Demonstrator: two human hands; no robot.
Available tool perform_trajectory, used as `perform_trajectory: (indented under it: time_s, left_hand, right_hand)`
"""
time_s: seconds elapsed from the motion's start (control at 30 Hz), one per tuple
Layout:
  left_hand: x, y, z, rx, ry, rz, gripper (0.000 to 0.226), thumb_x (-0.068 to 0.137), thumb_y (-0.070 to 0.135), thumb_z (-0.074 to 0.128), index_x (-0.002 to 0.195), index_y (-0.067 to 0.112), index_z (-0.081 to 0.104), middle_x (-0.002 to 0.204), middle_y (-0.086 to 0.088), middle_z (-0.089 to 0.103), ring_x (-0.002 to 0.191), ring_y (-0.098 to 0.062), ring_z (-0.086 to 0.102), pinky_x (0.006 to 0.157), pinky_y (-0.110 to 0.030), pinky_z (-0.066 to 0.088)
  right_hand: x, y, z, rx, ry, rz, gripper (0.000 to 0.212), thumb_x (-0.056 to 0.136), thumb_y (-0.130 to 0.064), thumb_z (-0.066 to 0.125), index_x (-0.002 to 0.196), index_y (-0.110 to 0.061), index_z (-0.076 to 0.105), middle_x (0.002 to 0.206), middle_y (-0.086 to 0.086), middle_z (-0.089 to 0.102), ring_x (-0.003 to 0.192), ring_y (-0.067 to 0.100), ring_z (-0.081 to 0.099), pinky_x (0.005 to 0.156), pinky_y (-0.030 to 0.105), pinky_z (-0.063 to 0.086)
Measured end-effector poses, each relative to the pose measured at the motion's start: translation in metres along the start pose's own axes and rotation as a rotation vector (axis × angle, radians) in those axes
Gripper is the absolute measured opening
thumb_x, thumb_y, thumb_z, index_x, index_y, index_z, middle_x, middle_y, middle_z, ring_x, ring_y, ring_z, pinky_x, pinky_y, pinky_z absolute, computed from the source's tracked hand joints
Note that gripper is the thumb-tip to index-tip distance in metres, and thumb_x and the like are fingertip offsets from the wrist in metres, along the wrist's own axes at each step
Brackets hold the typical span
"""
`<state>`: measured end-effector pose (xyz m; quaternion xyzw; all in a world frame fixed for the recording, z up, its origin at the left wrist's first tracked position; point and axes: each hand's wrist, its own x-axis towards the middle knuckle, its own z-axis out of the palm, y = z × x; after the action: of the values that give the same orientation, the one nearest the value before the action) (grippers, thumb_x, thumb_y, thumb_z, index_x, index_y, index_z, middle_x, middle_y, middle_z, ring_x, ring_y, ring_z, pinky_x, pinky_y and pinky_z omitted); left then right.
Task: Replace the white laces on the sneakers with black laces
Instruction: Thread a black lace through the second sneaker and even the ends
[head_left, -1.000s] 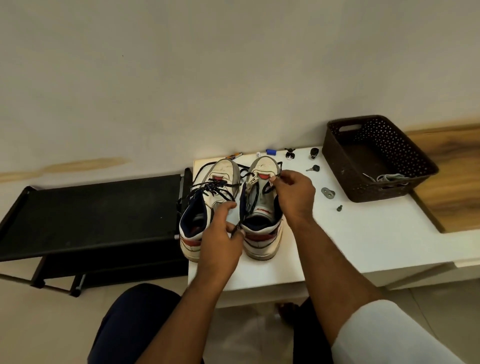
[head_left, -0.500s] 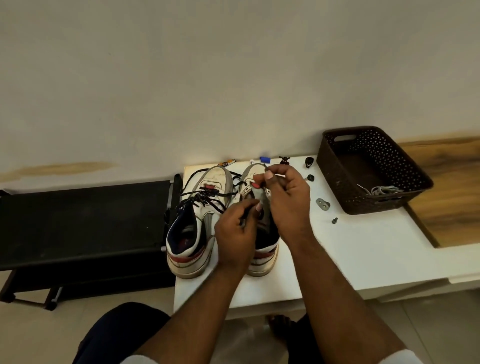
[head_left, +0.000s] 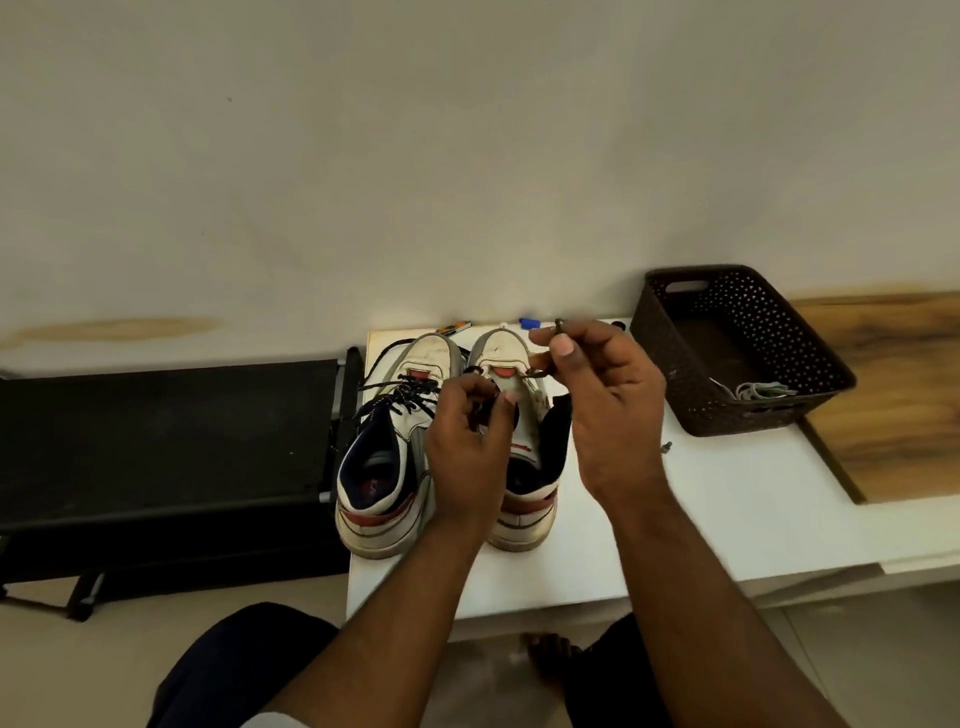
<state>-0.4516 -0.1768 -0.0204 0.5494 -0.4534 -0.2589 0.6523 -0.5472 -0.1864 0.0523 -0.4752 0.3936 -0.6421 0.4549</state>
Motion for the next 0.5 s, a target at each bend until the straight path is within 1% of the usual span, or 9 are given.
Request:
perform_trajectory:
  time_s: [0.03,0.1,0.17,0.23,0.27,0.3,0.37,0.43,0.5]
  left_hand:
    - [0.006,0.008,-0.003,-0.023,-0.006,-0.010,0.018,0.086,0.009,0.071,0.089,0.023,0.060,0.079,0.016,0.066,0.074,-0.003,0.063,0.068,-0.019,0.052]
    - [0.019,0.024,-0.008,-0.130,-0.011,-0.042,0.014,0.083,0.004,0.073,0.086,0.015,0.066,0.077,0.012,0.070,0.074,-0.007,0.067,0.071,-0.022,0.053]
    - [0.029,0.037,-0.011,-0.217,-0.018,-0.066,0.011,0.080,-0.001,0.073,0.084,0.009,0.070,0.075,0.007,0.072,0.073,-0.010,0.068,0.072,-0.023,0.054]
    - [0.033,0.045,-0.012,-0.232,-0.035,-0.068,0.014,0.078,-0.001,0.075,0.082,0.013,0.072,0.075,0.002,0.073,0.074,-0.013,0.069,0.073,-0.028,0.055]
    - [0.034,0.047,-0.011,-0.228,-0.044,-0.064,0.015,0.077,0.001,0.076,0.082,0.015,0.073,0.077,0.000,0.073,0.076,-0.016,0.070,0.074,-0.031,0.056]
    - [0.037,0.048,-0.011,-0.202,-0.054,-0.046,0.015,0.077,0.002,0.077,0.082,0.016,0.074,0.080,-0.002,0.074,0.079,-0.017,0.070,0.076,-0.031,0.056]
    - [0.049,0.054,-0.010,-0.102,-0.080,0.021,0.015,0.076,0.006,0.078,0.084,0.019,0.075,0.085,-0.004,0.072,0.082,-0.013,0.069,0.077,-0.024,0.054]
    - [0.066,0.064,-0.011,-0.018,-0.134,0.066,0.017,0.078,0.009,0.077,0.084,0.025,0.074,0.087,-0.001,0.072,0.084,-0.007,0.067,0.077,-0.020,0.052]
    - [0.082,0.077,-0.011,-0.024,-0.214,0.037,0.018,0.081,0.009,0.074,0.089,0.025,0.074,0.086,0.004,0.073,0.082,-0.007,0.069,0.076,-0.022,0.053]
  right_hand:
    - [0.003,-0.002,0.000,-0.033,0.003,-0.011,0.013,0.090,-0.004,0.060,0.090,-0.015,0.067,0.084,-0.002,0.073,0.077,0.015,0.066,0.074,0.028,0.054]
    - [0.009,-0.008,0.003,-0.049,0.013,-0.036,0.014,0.089,-0.005,0.063,0.088,-0.018,0.068,0.081,-0.004,0.072,0.077,0.014,0.065,0.076,0.031,0.054]
    - [0.011,-0.015,0.012,0.047,0.008,-0.032,0.012,0.089,-0.005,0.062,0.087,-0.015,0.067,0.081,-0.004,0.072,0.076,0.014,0.065,0.074,0.030,0.054]
    - [0.013,-0.021,0.024,0.148,0.005,-0.013,0.011,0.089,-0.003,0.061,0.086,-0.011,0.067,0.080,-0.004,0.072,0.074,0.013,0.066,0.070,0.025,0.054]
    - [0.014,-0.022,0.029,0.164,0.007,-0.006,0.011,0.088,-0.002,0.062,0.085,-0.011,0.068,0.079,-0.003,0.072,0.076,0.014,0.066,0.070,0.024,0.054]
    - [0.016,-0.020,0.031,0.147,0.014,0.000,0.011,0.087,-0.002,0.064,0.085,-0.011,0.069,0.080,-0.002,0.072,0.078,0.014,0.067,0.072,0.024,0.054]
    - [0.024,-0.015,0.031,0.075,0.033,0.013,0.010,0.086,-0.004,0.067,0.086,-0.012,0.072,0.082,0.001,0.072,0.082,0.012,0.066,0.076,0.025,0.053]
    - [0.035,-0.011,0.028,0.031,0.045,0.031,0.008,0.085,-0.007,0.069,0.087,-0.013,0.073,0.084,0.000,0.072,0.083,0.010,0.066,0.079,0.027,0.053]
    - [0.049,-0.013,0.024,0.006,0.056,0.032,0.010,0.084,-0.008,0.070,0.086,-0.017,0.074,0.086,-0.002,0.073,0.085,0.008,0.066,0.079,0.023,0.052]
